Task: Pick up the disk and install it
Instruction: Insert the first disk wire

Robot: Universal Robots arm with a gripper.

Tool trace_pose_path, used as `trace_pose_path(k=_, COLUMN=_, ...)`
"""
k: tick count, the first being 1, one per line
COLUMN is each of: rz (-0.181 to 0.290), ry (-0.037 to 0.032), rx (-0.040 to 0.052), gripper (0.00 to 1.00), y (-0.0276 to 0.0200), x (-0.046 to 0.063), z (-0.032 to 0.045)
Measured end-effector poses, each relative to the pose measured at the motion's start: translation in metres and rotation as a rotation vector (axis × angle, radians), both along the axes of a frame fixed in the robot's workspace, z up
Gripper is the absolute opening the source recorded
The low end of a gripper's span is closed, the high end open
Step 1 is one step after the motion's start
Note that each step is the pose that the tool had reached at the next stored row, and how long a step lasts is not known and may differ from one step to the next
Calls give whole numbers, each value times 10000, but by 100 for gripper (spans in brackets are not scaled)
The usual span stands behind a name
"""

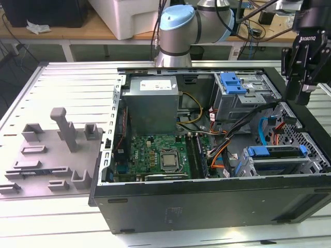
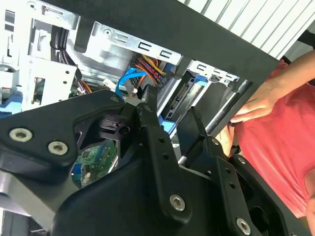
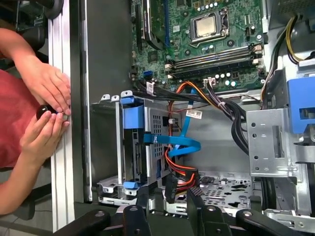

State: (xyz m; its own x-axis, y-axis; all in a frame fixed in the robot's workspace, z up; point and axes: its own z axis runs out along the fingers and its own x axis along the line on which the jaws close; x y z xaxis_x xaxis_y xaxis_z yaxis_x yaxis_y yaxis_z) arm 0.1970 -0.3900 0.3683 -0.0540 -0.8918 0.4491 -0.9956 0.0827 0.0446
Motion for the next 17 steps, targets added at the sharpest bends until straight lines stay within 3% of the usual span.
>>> trace_pose_path(k=8, rz=-129, ry=-1, rx=-3, gripper=44, y=-6, x=24, z=-154)
trace_pose_path(k=13, rz=-657, ry=6, rx=-11, gripper=44, y=-6, x=35, z=-179)
trace_pose_path(k=17, rz=-904, ry=22, rx=-72, gripper=44, y=-6, x=84, z=-192)
